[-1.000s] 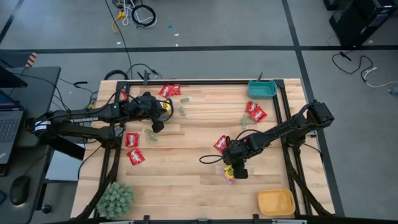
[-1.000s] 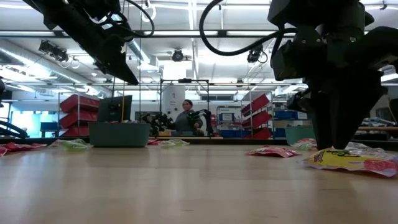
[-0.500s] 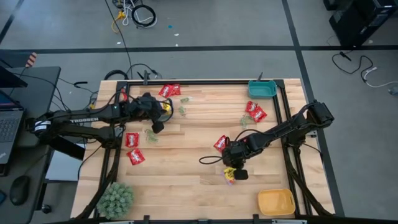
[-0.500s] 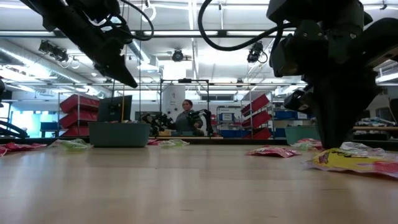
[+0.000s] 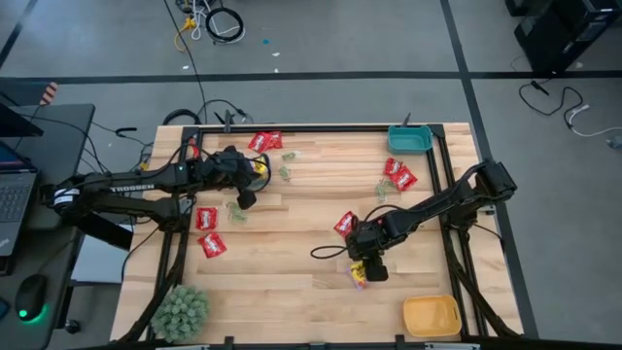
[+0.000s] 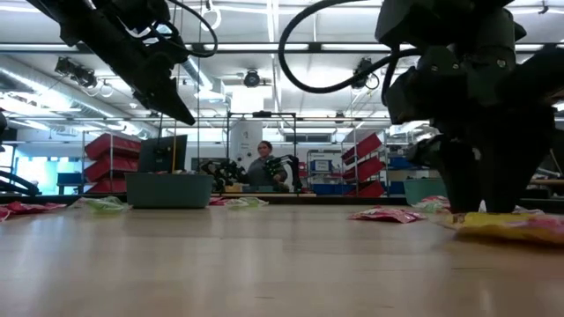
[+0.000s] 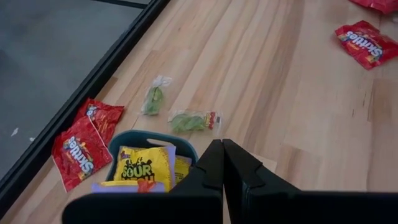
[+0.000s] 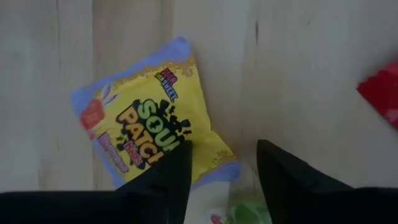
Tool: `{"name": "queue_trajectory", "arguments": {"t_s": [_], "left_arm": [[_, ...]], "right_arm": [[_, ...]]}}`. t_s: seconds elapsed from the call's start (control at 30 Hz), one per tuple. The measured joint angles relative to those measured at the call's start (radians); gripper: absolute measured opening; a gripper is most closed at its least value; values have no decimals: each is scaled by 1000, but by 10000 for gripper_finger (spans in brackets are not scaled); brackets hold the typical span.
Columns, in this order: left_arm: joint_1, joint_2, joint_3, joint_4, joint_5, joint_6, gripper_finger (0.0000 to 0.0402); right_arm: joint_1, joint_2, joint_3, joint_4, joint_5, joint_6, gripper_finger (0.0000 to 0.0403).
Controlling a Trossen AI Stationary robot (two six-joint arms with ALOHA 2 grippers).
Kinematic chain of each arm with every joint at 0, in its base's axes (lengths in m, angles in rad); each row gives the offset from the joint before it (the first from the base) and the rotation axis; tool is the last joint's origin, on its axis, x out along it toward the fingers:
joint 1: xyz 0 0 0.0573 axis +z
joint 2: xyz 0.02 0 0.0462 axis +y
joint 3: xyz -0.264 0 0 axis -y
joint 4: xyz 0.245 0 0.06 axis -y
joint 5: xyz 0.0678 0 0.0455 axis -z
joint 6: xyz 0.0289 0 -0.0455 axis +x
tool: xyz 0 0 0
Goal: Sort candy
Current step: Put the yellow candy into the dark blue bin
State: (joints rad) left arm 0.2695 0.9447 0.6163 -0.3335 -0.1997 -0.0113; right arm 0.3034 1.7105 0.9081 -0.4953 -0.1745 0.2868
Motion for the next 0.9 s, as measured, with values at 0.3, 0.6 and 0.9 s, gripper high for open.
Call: {"name": "queue_trajectory", "arguments": {"t_s": [0.3,0.6,0.9], "left_arm": [[0,0,0,13,0,-24,0],[0,13,0,193,220,-141,0],[-4,186,26,311,530,-242,9]], "right_arm": [[5,11,1,2,39,-10,18],[-26,-38,62,-37,217,1,2],[-94,-60,205,-31,495,-166,0]]}}
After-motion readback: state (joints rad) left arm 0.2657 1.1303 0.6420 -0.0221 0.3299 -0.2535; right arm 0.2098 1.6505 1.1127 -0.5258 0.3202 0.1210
